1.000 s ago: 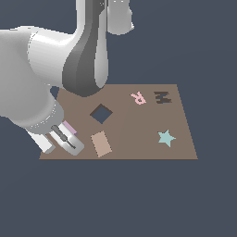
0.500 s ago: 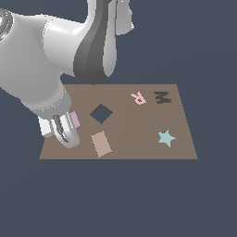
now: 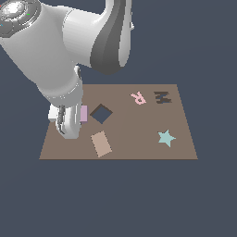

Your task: Insert a designated object into the corresponding slot on a board.

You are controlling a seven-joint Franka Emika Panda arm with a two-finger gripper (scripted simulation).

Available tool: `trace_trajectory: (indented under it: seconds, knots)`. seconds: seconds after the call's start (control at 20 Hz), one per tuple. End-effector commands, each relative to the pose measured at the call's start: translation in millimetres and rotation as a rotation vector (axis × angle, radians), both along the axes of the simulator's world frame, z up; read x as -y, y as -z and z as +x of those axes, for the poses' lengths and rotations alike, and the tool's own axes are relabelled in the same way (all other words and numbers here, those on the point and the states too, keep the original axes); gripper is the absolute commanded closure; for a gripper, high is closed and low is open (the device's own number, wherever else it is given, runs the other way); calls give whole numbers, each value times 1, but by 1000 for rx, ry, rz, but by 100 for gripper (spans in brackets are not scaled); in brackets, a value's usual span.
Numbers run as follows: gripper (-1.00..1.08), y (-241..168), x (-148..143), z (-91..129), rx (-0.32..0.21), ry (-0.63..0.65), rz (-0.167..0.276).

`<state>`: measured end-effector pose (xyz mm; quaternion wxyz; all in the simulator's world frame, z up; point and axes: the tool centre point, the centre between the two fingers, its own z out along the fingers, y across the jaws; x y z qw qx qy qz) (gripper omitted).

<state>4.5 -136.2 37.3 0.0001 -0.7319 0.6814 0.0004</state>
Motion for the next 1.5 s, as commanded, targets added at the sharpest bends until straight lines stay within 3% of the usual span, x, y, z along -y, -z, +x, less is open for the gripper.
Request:
trace_trajectory:
  seconds: [0.0,0.7,1.45]
  knots:
    - [108,-1,-8,-5,1,96,0]
    - [108,-3,-52,-18,1,536,1]
    - [108,-3,-73,-16,0,730,1]
